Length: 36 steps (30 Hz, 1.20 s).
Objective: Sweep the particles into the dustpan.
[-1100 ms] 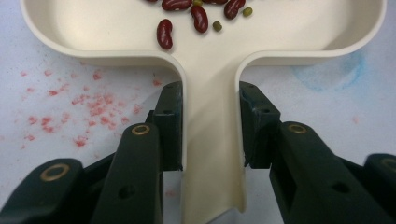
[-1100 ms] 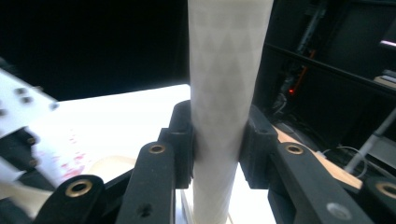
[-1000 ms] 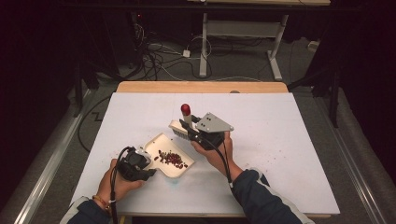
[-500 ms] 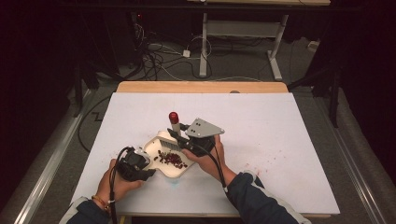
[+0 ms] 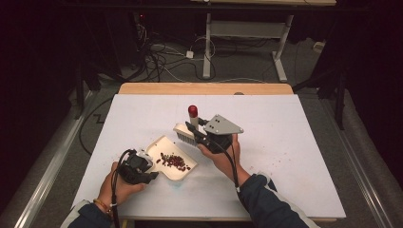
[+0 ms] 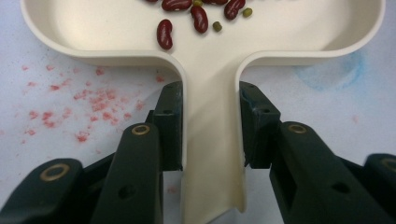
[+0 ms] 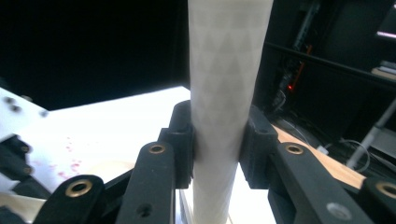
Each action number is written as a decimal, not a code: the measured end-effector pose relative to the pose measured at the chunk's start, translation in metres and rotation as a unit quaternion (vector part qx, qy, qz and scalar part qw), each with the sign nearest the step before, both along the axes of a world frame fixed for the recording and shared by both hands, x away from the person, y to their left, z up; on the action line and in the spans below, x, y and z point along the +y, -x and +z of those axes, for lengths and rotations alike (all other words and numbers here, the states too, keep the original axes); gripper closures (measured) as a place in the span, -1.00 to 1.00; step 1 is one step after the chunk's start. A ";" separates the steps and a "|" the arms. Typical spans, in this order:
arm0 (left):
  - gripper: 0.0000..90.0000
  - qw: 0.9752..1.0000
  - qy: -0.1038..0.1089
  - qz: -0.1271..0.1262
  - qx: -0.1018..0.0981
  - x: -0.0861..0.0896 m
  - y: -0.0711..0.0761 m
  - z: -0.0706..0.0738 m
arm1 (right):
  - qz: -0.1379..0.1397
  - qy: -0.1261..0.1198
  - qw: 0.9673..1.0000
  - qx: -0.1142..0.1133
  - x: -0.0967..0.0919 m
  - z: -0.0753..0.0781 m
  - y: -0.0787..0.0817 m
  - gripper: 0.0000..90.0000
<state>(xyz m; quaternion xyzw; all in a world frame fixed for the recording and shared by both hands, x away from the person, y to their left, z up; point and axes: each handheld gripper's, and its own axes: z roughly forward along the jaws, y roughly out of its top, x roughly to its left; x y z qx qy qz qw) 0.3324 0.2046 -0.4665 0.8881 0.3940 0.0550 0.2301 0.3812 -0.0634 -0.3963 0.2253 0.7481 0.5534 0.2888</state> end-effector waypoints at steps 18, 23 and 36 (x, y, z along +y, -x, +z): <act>0.42 1.000 0.007 0.011 0.016 0.014 0.001 0.001 | 0.035 0.027 0.999 0.005 0.032 -0.012 -0.005 0.57; 0.42 1.000 0.002 0.011 0.015 0.013 0.001 0.001 | 0.027 0.018 0.999 0.005 0.028 -0.010 -0.010 0.57; 0.42 1.000 -0.004 0.012 0.012 0.011 0.002 0.001 | 0.078 -0.023 0.996 0.037 0.018 0.001 0.005 0.57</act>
